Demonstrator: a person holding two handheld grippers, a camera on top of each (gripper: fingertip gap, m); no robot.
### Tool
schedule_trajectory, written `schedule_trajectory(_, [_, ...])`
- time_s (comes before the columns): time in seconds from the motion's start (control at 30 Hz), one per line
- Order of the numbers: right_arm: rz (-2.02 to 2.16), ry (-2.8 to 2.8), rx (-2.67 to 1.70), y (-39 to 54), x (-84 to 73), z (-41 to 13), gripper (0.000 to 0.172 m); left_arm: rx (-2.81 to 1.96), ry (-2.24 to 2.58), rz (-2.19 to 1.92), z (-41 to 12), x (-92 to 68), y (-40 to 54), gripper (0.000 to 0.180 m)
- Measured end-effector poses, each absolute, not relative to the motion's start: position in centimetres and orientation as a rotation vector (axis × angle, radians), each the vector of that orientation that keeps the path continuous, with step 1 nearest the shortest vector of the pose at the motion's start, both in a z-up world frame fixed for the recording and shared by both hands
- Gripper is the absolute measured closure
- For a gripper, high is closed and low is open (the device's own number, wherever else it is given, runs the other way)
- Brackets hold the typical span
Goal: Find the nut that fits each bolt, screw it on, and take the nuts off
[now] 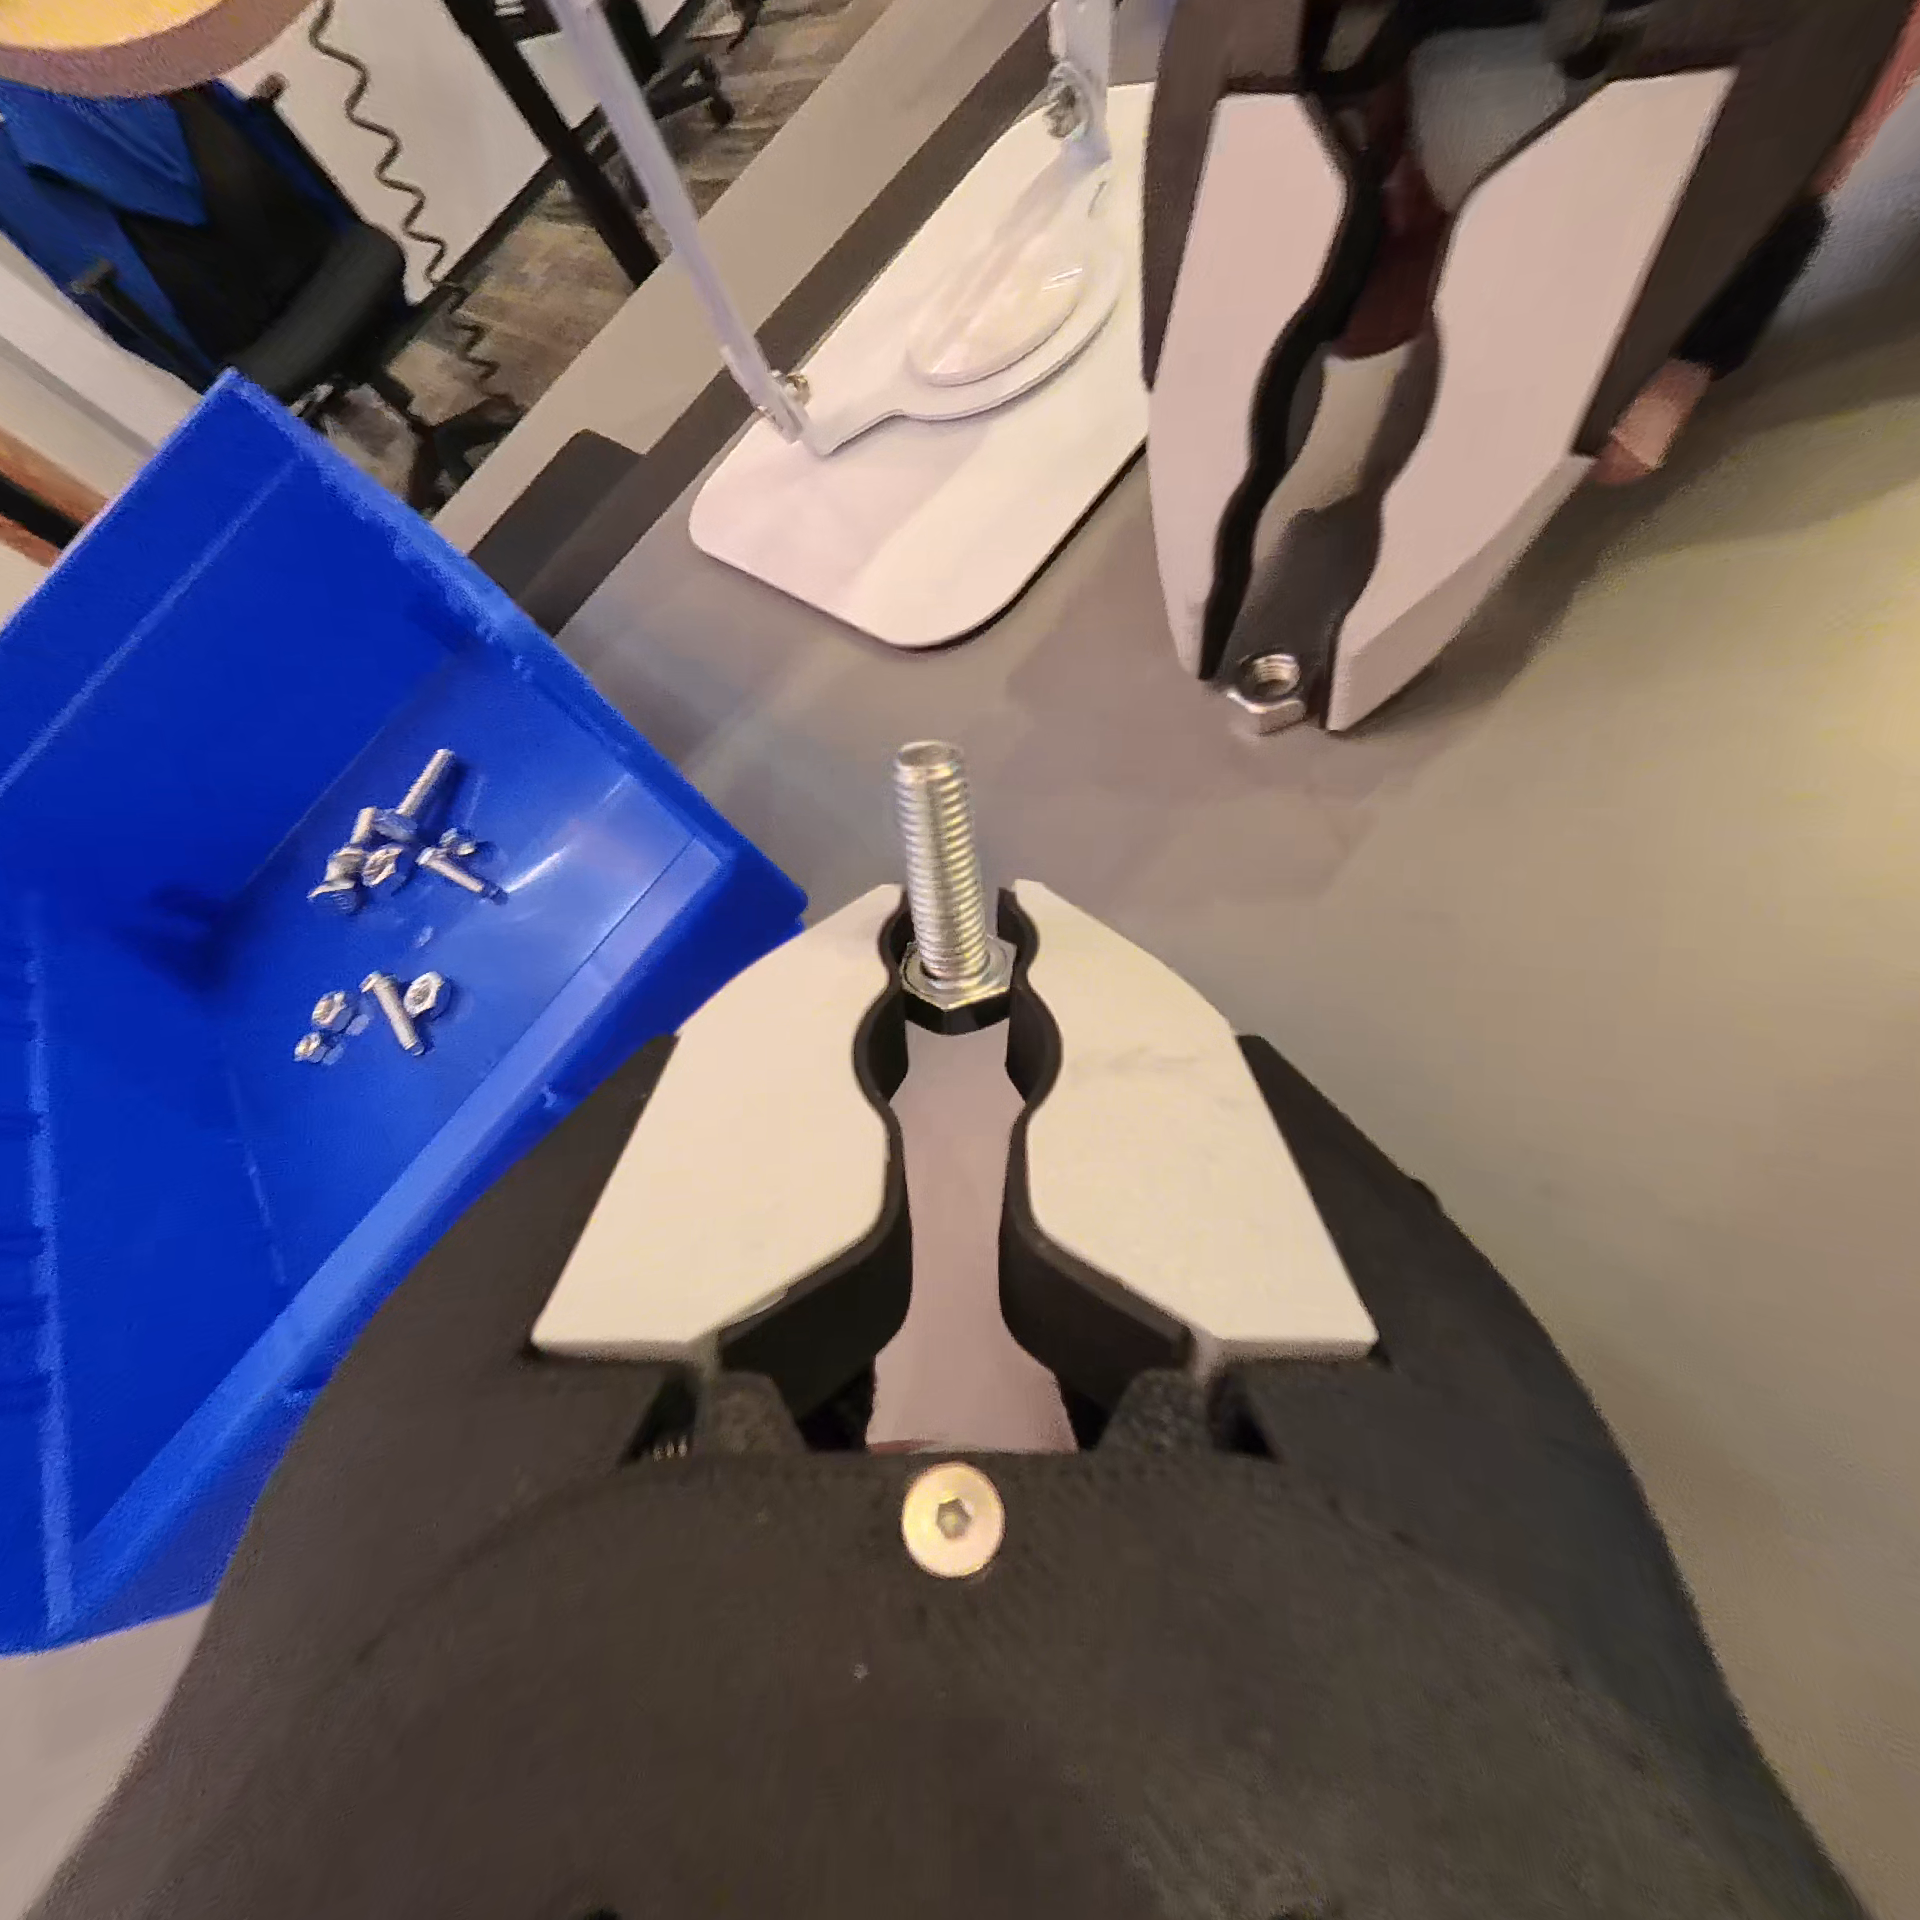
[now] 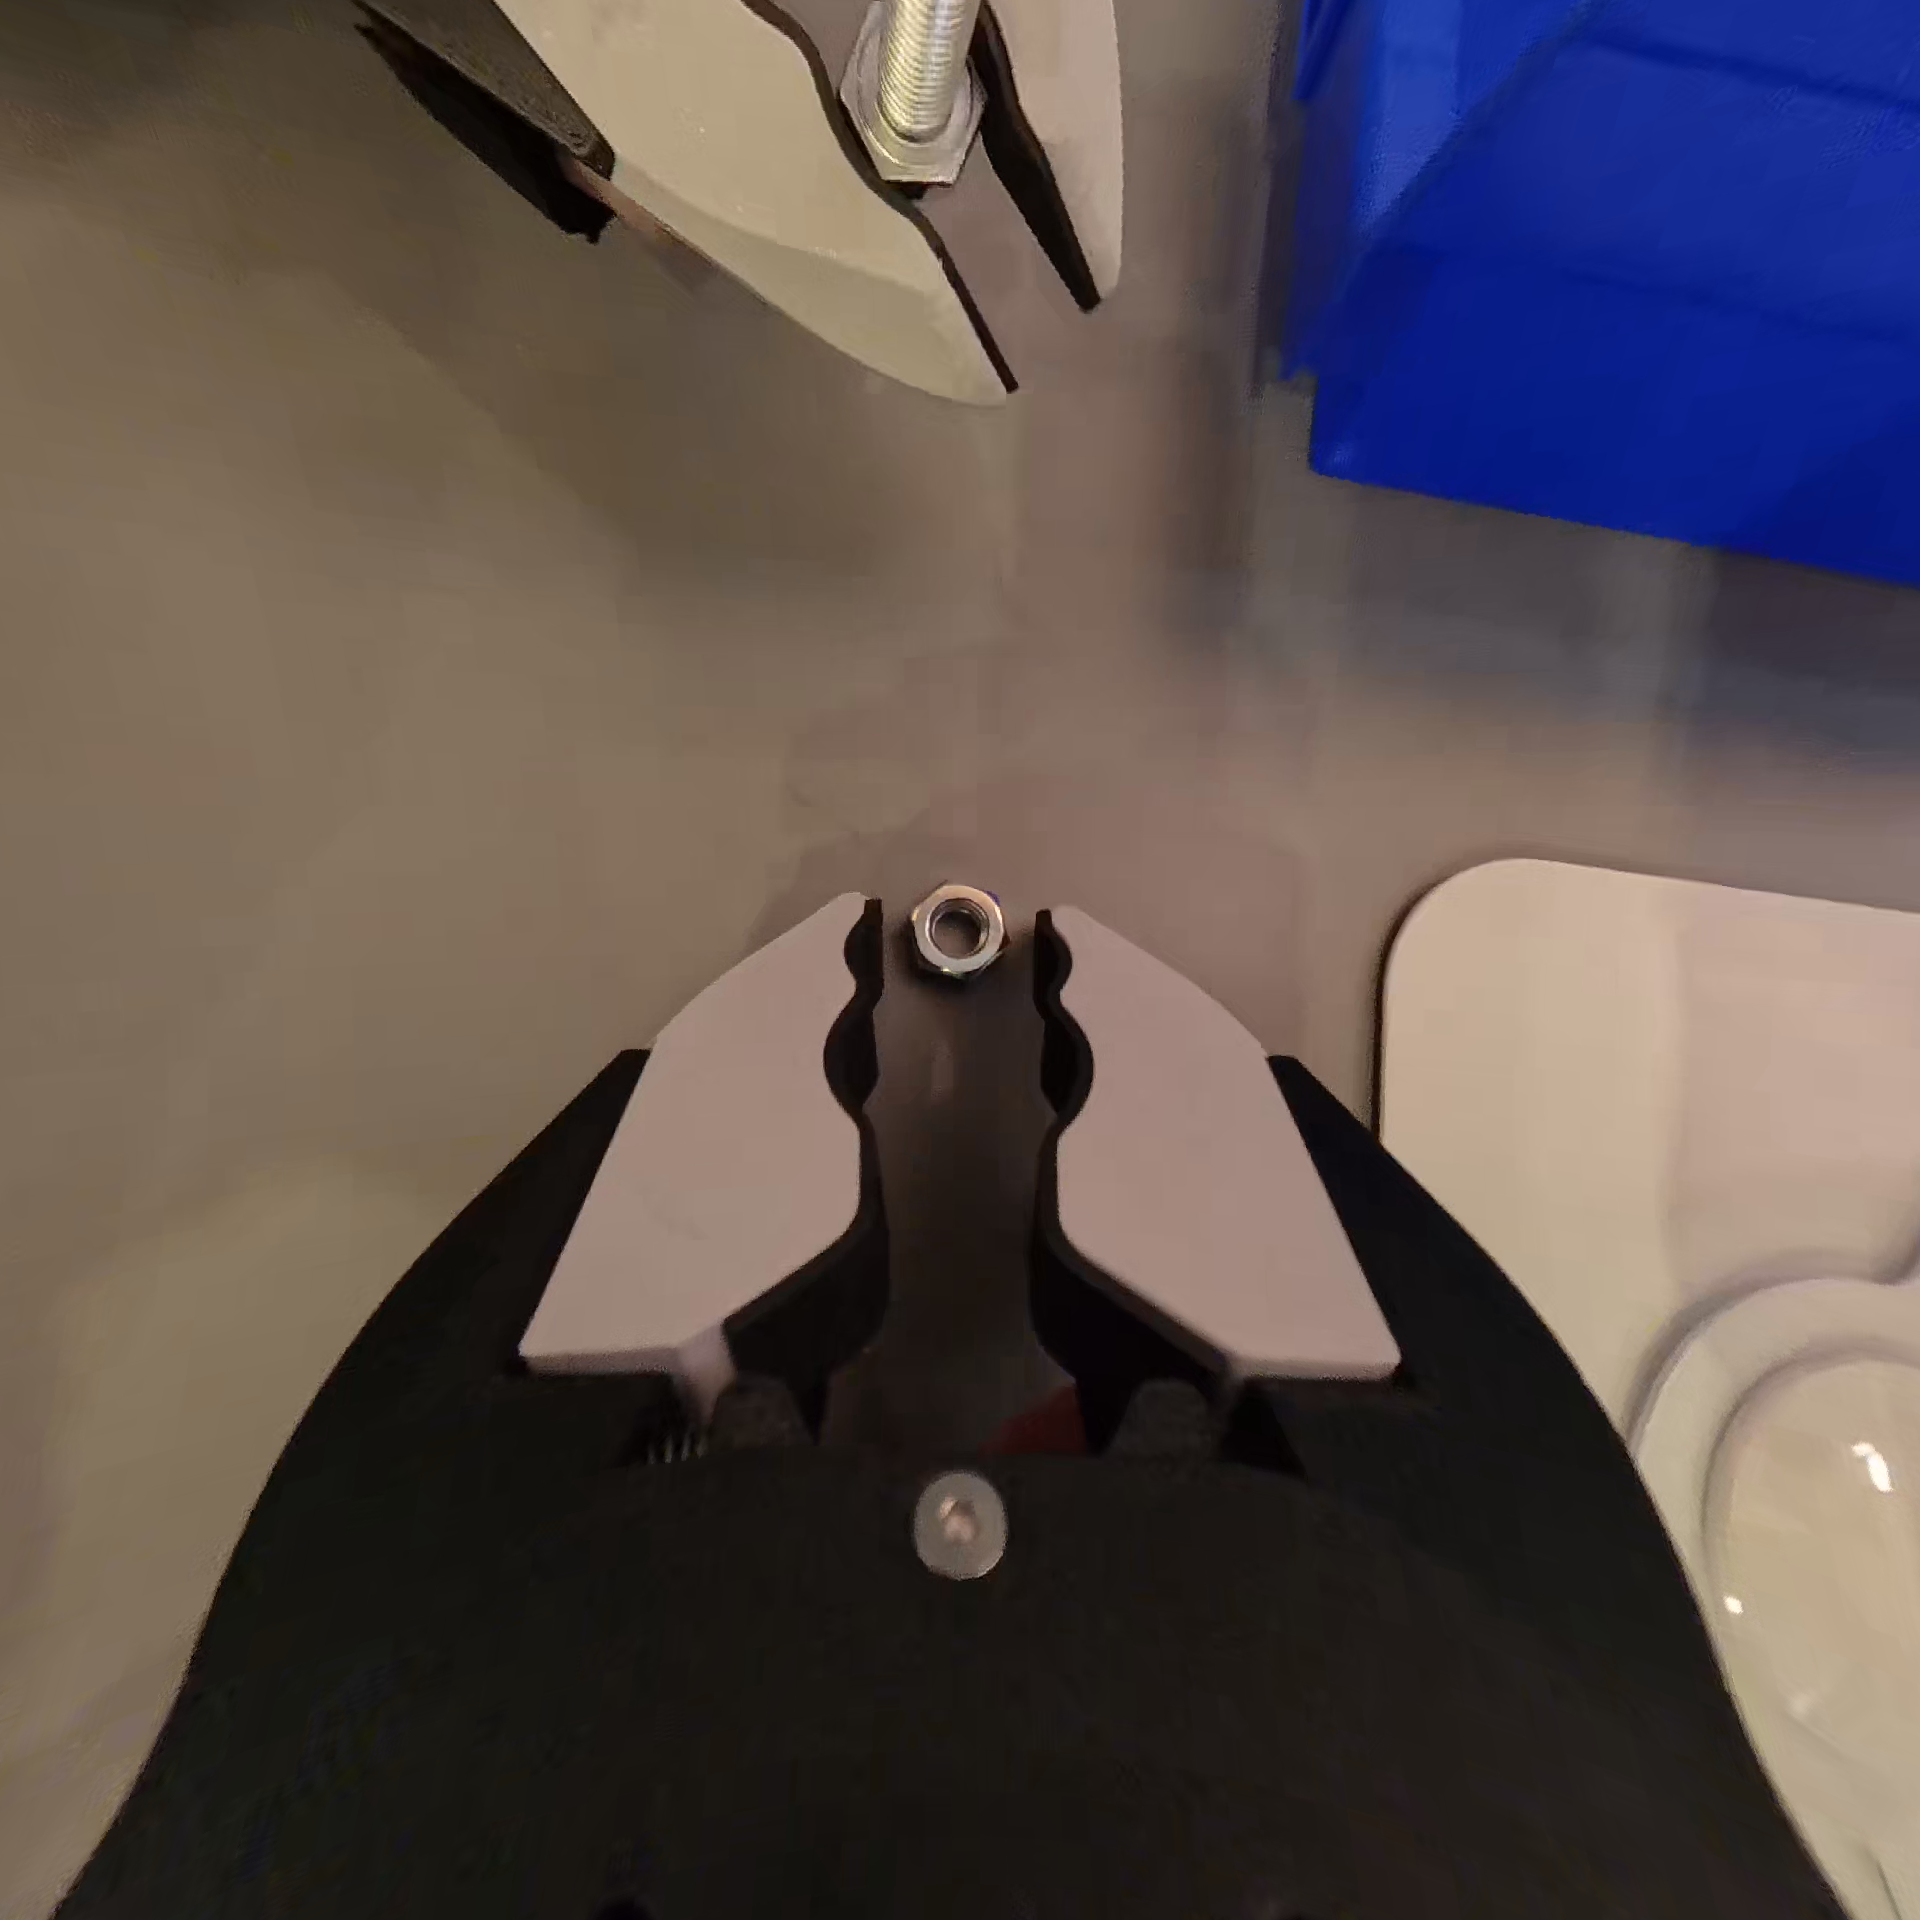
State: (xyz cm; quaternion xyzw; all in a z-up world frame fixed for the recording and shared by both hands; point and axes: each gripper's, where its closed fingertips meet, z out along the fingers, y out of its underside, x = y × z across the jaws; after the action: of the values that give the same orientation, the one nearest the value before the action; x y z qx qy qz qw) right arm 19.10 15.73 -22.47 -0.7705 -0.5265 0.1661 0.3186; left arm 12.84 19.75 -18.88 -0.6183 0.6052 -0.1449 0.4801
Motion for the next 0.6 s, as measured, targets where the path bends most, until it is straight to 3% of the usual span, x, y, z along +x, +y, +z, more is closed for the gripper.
schedule_trajectory(0.43, [0.641, -1.593, -1.887, 15.4, 18.2, -22.1, 0.154, -1.51, 1.538, -0.563, -18.9, 13.1, 18.2, 0.167])
schedule_trajectory(0.6, [0.751, -1.488, -1.687, 14.9, 15.8, -15.7, 0.155, -1.498, 1.497, -0.803, -17.6, 13.4, 17.0, 0.166])
